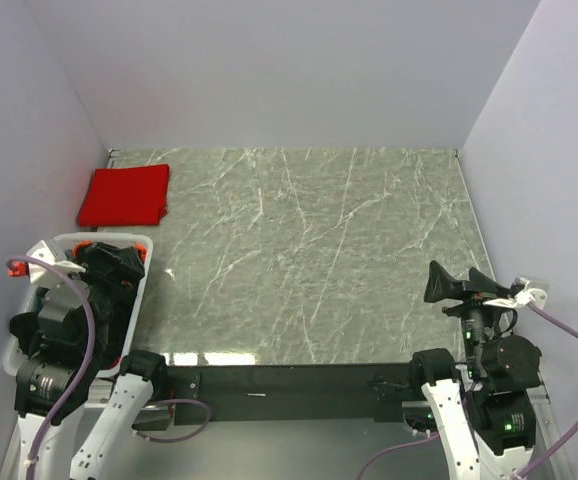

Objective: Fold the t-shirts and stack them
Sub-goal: Grab the tshirt from the pile

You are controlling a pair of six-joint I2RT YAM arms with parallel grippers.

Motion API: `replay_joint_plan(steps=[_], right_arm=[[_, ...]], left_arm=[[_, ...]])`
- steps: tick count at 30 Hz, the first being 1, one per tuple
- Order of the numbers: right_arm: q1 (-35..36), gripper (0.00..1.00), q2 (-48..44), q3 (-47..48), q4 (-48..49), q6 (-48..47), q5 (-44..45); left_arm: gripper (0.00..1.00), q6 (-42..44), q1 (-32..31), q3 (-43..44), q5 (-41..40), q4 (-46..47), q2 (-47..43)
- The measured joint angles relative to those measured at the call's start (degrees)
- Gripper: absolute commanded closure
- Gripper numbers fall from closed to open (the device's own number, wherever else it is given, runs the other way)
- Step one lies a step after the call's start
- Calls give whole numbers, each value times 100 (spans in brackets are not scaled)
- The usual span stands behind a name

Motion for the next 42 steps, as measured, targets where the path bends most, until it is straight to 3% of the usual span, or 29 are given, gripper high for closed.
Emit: replay_joint_plan(steps=[10,20,24,31,38,41,42], right_arm=[[0,4,-2,-466,4,391,-153],[129,4,-2,-673,37,553,-282],[227,4,-2,-678,37,595,-293],[481,4,-4,-702,44,605,-289],[605,3,-4,-739,35,629,-243],[619,3,-4,-741,35,640,-225],[623,3,-4,-741,35,640,-223]], left_arm=[[1,-267,0,-17,46,-46,850],[1,-389,28,238,-317,-549,3185],[1,-326,459,243,-570,-647,3893],[1,28,1867,243,-647,-527,4260],[4,181,2291,240,-645,-330,4819],[8,205,2409,240,-643,-275,5023],[16,208,2430,240,-636,-260,5093]])
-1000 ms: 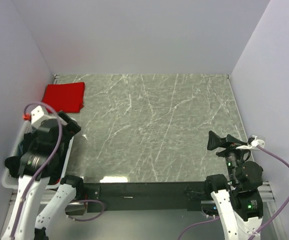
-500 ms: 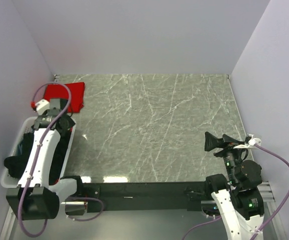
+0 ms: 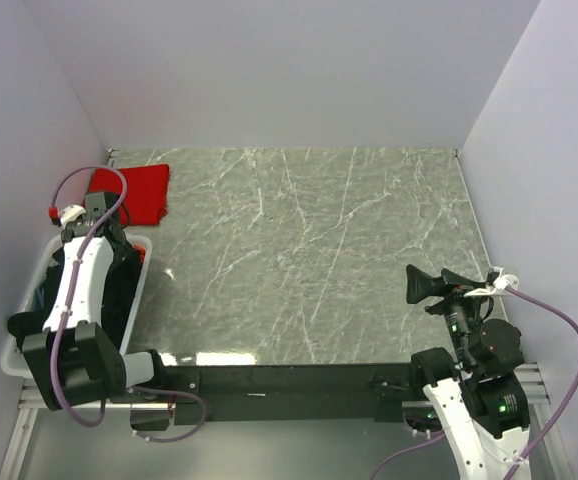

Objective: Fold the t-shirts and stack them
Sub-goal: Grab the tshirt from the pile, then move the tshirt to the center of the board

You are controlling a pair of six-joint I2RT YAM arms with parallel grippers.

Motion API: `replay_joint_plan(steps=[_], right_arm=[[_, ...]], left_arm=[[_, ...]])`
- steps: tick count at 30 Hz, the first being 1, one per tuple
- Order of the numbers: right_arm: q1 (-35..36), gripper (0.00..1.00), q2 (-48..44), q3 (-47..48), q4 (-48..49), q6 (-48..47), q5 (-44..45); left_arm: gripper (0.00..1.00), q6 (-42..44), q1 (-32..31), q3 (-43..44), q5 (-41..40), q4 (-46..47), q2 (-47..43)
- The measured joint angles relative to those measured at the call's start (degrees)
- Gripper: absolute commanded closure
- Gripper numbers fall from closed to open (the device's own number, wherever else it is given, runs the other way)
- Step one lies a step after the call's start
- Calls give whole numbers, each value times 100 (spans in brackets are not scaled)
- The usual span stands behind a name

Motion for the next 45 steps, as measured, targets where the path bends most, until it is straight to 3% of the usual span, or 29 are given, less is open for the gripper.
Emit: replay_joint_plan(steps=[2,3,6,10,15,23,29,34,42,44,45], right_arm=[[24,3,0,0,2,0,4],[39,3,0,0,0,2,11],[79,3,0,0,-4,24,20],[131,3,0,0,-15,68,20],[302,3,0,35,-90,129,17],[354,3,0,743,-306,83,46],[354,3,7,1283,-341,35,118],[354,3,142,1423,-404,4,63],[354,3,271,1427,-518,4,39],[354,3,304,1436,-529,4,52],[354,3,332,1445,-544,2,68]], left_arm=[[36,-13,31,0,48,24,136],[60,-24,48,0,101,31,225],[99,-39,59,-2,219,35,382],[99,-7,52,142,291,-125,280],[99,-90,-28,1220,337,-553,-144],[99,-656,-1172,3209,439,-1191,-356],[99,-1235,-2245,4116,962,-1266,-76],[99,-1679,-3536,4739,1196,-1008,400],[99,-2100,-5761,5740,1215,442,2059],[88,-2076,-6135,6094,1473,1075,2745],[63,-2044,-6275,6310,1622,1290,3073]])
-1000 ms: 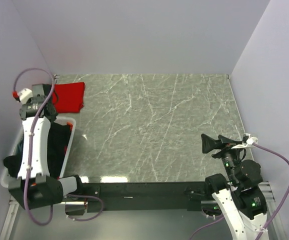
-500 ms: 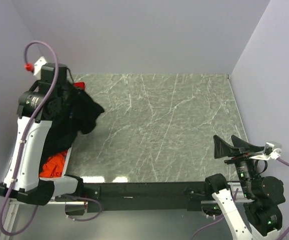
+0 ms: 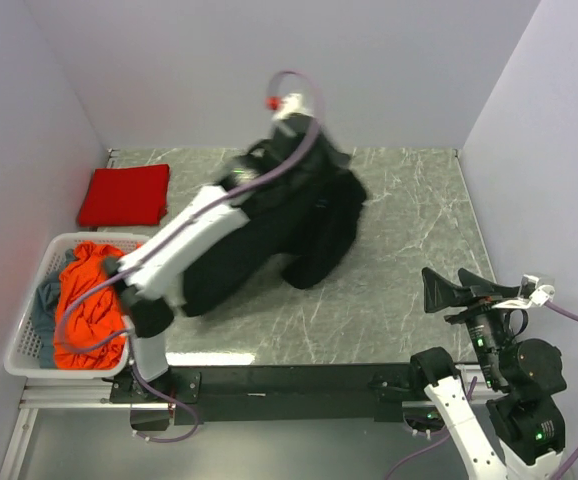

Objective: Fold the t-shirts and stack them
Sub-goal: Move the tshirt to the center of the board

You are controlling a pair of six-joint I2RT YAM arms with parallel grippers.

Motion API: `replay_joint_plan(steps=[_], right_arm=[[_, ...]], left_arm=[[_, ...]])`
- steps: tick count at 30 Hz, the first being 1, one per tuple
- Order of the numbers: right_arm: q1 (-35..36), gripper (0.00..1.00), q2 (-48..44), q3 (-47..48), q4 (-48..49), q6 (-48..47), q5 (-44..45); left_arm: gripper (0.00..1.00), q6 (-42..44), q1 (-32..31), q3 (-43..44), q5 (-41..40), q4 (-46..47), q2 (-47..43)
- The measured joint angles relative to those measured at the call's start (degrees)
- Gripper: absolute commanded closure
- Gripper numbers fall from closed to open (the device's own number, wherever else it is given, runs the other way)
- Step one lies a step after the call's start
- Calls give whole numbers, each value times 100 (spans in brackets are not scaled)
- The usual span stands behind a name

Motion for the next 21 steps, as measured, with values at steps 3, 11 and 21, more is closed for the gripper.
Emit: replay_joint_plan(steps=[3,11,21], right_arm=[[0,2,133,87,-120,-4,61],[0,0,575,170,-398,15,7],[0,2,1711,-387,-293,455,-566]], left_arm=[[17,212,-323,481,662,883,986],[6,249,-476,-2035,933,1816,387],[13,-444,479,-6188,-57,1296,-2610]])
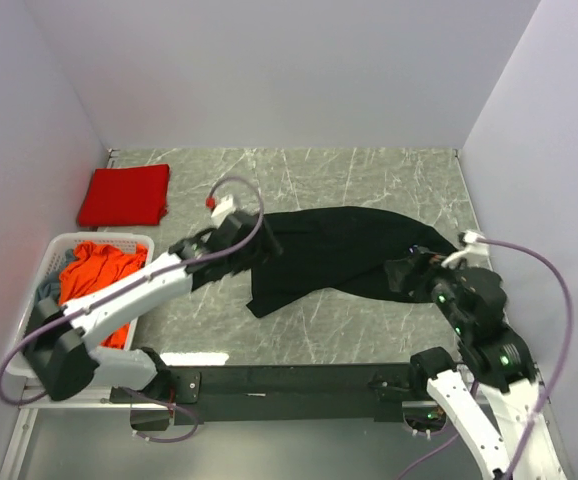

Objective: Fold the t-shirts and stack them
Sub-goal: Move the tshirt to the center of the board, then flatten the tshirt out

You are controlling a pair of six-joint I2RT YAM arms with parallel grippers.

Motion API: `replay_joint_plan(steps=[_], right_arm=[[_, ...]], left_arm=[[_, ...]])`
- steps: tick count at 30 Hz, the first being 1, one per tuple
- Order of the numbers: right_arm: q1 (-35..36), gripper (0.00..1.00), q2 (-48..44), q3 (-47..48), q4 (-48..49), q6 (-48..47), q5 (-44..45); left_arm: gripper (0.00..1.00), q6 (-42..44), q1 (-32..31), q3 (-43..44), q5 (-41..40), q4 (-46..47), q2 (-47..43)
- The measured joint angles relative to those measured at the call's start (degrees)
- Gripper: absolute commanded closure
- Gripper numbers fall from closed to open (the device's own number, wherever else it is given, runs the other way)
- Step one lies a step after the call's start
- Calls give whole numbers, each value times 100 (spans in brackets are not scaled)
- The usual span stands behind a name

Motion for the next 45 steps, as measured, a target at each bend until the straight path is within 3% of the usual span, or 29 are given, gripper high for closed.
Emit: replay_joint_plan(steps=[5,7,16,24,28,29,31,32,34,40,45], right_arm=[[0,12,835,-424,90,216,-310],[0,12,1062,-590,136,293,-389],[0,18,1379,-966,363,442,-378],[-2,20,1740,-990,369,555,306],[-44,20,2065,-990,352,802,614],[-55,20,2153,-990,343,866,662],[-85,20,2343,-1036,363,1016,750],[-116,19,2417,-1080,376,1078,769],[-190,17,2564,-1215,437,1215,800],[-562,4,3204,-1635,782,1692,785],[-761,4,3534,-1937,1241,2116,778]], left_arm=[[25,-79,-164,-1432,133,55,-592],[25,79,-238,-1698,168,15,-533],[26,1137,-741,-1270,-118,127,715],[34,1534,-894,-791,-313,42,1825],[50,1593,-977,-723,-293,81,1893],[61,1589,-1001,-717,-289,94,1904],[74,1591,-1032,-717,-269,138,1908],[88,1600,-1040,-717,-247,146,1908],[99,1628,-1049,-713,-247,149,1908],[99,1849,-942,-704,-254,-221,1650],[99,2048,-551,-531,7,-542,942]])
